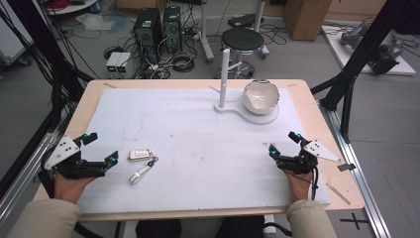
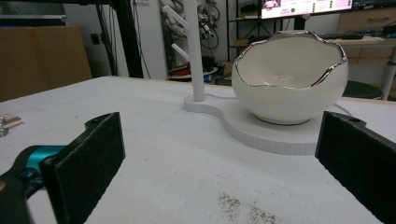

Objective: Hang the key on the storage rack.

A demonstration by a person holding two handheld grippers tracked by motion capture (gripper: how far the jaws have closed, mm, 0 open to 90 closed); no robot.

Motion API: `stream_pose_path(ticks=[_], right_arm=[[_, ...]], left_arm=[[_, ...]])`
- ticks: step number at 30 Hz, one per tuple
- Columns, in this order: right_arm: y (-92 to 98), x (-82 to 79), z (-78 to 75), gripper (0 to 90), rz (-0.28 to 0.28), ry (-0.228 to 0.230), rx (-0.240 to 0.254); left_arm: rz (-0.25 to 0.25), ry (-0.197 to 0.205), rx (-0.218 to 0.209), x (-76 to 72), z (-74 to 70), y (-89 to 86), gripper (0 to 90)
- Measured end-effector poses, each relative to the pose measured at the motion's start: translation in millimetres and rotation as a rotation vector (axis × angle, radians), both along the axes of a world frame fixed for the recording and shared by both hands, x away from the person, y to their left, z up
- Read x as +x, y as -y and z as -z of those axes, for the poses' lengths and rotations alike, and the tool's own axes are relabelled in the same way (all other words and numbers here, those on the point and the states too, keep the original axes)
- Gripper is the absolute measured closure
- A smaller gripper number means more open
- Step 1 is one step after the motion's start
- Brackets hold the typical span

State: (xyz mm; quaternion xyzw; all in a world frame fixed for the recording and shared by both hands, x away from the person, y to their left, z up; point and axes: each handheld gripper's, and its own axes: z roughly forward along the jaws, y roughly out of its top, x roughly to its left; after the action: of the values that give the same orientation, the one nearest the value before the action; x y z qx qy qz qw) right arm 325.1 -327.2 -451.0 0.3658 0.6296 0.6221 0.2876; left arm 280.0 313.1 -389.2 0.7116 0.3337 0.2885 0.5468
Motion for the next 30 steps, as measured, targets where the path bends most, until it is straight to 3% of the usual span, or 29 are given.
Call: stream_pose_path(ticks=[4, 9, 11, 12, 13, 14, 16, 19, 22, 28, 30], right_arm=[[0.4, 0.1, 0.1, 0.5, -0.001, 0.0, -0.003], [0.0, 0.0, -0.1, 0.5, -0.001, 0.0, -0.001], [-0.3, -0.2, -0.1, 0.5, -0.002, -0.001, -0.002], [-0.3, -0.2, -0.1, 0.5, -0.002, -0.001, -0.002], [-0.1, -0.1, 0.0, 0.5, -0.002, -0.001, -0.006], [-0.3, -0.2, -0.1, 0.5, -0.002, -0.002, -0.002], [0.0, 0.0, -0.1, 0.5, 0.001, 0.001, -0.002], [-0.2, -0.2, -0.1, 0.5, -0.002, -0.002, -0.001], [-0.2, -0.2, 0.0, 0.5, -0.002, -0.002, -0.002], [-0.2, -0.2, -0.1, 0.5, -0.002, -0.002, -0.003], [-0.3, -0.8, -0.1, 0.5, -0.002, -0.008, -0.002]], left_arm=[[0.022, -0.017, 0.048, 0.7, -14.1, 4.1, 1.7], [0.03, -0.071, 0.085, 2.5, -31.8, 10.9, 1.8], [0.118, -0.145, 0.103, 5.4, -40.7, 16.7, 1.7], [0.118, -0.145, 0.103, 5.4, -40.7, 16.7, 1.7], [0.152, -0.148, 0.156, 5.1, -45.3, 20.8, 1.7], [0.163, -0.152, 0.167, 4.7, -46.8, 23.5, 1.7], [0.179, -0.16, 0.18, 4.8, -48.0, 25.8, 1.7], [0.181, -0.19, 0.237, 6.1, -49.3, 32.4, 1.7], [0.166, -0.26, 0.277, 7.9, -47.7, 38.4, 1.7], [0.163, -0.346, 0.368, 7.2, -32.1, 52.0, 1.7], [0.159, -0.357, 0.368, 7.1, -28.9, 54.3, 1.8]])
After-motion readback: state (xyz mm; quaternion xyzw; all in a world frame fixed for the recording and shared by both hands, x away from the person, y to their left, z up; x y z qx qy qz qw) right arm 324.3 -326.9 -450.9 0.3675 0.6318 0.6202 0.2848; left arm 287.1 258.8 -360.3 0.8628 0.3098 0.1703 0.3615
